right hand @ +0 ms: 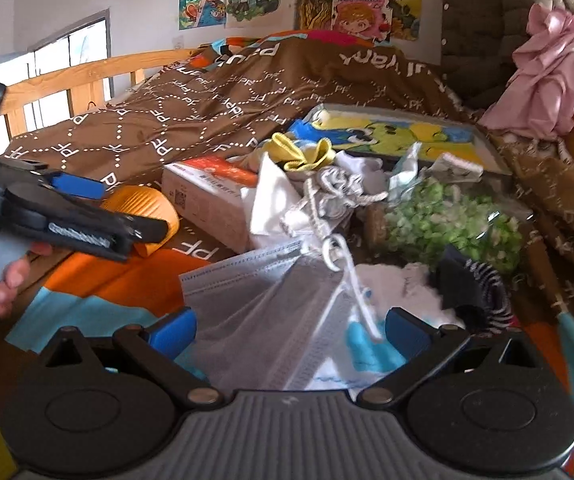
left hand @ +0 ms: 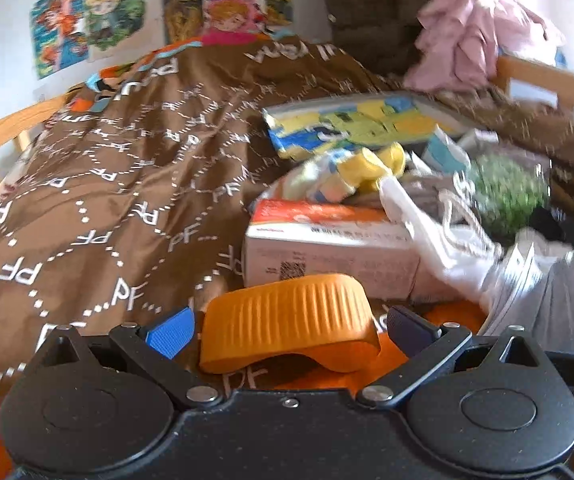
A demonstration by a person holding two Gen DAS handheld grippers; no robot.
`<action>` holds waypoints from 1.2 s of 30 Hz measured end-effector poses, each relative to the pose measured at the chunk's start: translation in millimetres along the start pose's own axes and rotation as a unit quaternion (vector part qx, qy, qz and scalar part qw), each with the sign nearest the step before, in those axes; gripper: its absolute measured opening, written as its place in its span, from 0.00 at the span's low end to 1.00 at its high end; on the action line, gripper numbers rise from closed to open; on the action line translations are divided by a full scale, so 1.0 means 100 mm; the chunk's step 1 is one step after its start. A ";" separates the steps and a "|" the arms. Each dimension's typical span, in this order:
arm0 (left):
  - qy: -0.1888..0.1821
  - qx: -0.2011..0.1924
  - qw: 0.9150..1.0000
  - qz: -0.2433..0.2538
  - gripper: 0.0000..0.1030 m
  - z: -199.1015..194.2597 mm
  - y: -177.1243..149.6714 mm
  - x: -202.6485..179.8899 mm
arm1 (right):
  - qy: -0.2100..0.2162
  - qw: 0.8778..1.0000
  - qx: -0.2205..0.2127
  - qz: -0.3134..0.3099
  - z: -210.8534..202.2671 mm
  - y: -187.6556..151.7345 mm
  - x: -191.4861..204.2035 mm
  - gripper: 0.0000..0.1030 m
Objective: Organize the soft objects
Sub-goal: 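Grasp the orange silicone holder with the left tool while the right tool grasps the grey face mask, then carry the orange holder and grey mask into the frog-painting tray and open both tools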
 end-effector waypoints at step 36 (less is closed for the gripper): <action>0.000 -0.041 0.999 0.010 0.34 -0.23 -0.04 -0.23 | 0.023 0.997 -0.076 -0.018 -0.35 0.03 0.15 0.03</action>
Point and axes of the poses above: each gripper's, at about its wrist camera, not at the fingertips, and z roughly the way its jaws point, x to its left, y to its top, the point moved 7 cm from there along z, roughly the way its jaws point, and after that the axes turned 15 degrees about x, right-handed, at the moved point
